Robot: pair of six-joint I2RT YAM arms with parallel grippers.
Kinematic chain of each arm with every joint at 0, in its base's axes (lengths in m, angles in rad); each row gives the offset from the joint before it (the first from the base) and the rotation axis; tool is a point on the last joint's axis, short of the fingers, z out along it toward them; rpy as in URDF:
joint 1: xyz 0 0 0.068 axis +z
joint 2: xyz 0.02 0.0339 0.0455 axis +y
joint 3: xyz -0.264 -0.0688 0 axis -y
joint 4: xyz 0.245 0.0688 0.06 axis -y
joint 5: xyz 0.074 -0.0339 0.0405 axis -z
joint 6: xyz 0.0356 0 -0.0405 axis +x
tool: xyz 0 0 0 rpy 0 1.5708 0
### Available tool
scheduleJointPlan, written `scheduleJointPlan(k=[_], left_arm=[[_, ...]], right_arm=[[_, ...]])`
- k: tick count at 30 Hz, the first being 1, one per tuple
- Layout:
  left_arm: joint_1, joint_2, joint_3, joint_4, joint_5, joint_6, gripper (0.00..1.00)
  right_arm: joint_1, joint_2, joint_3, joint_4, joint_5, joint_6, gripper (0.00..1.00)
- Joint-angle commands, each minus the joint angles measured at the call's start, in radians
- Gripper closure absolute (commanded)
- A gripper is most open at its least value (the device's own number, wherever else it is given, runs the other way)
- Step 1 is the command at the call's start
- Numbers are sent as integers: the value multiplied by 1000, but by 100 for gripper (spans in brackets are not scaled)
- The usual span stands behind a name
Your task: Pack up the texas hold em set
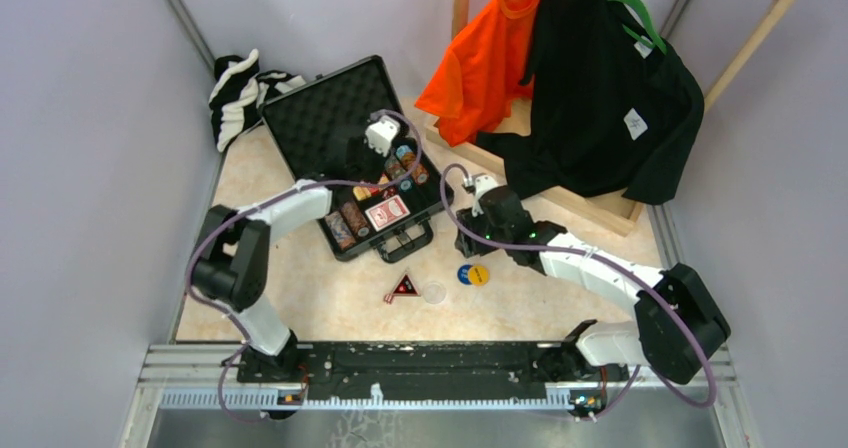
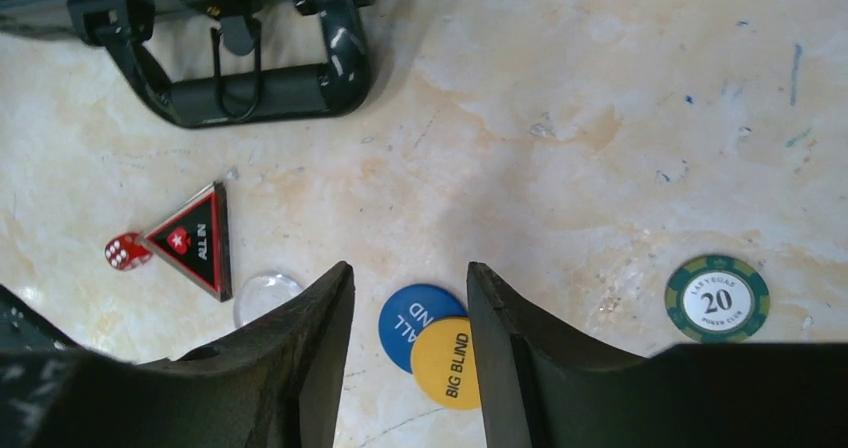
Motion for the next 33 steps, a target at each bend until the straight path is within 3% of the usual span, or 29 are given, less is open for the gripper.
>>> scheduleJointPlan(k=[1,2,5,7,11,16,23,33], left_arm=[[-5,-186,-73,192,-24,-123,53],[-7,-216,-82,199,-17,-157,51],[-16,-296,-117,214,21,-274,18],[-28,-350,-157,241,18,-364,2],[-38,-424,-235,276,-64,-529,0],[-43,-446,-290,157,-127,-632,0],[-45,-603,-528,338,-28,-686,1],[-55,-555,-506,312,-8,-688,2]], right_arm=[[-82,-34,16,33,35,99,53],[-113,-32,23,19,38,117,51],[-222,-8,61,-48,57,128,42],[-254,17,97,-112,118,95,37],[-266,71,155,-182,226,73,35],[-283,114,144,-181,237,99,33],[-331,120,68,-143,199,132,32],[-331,171,27,-122,179,137,32]])
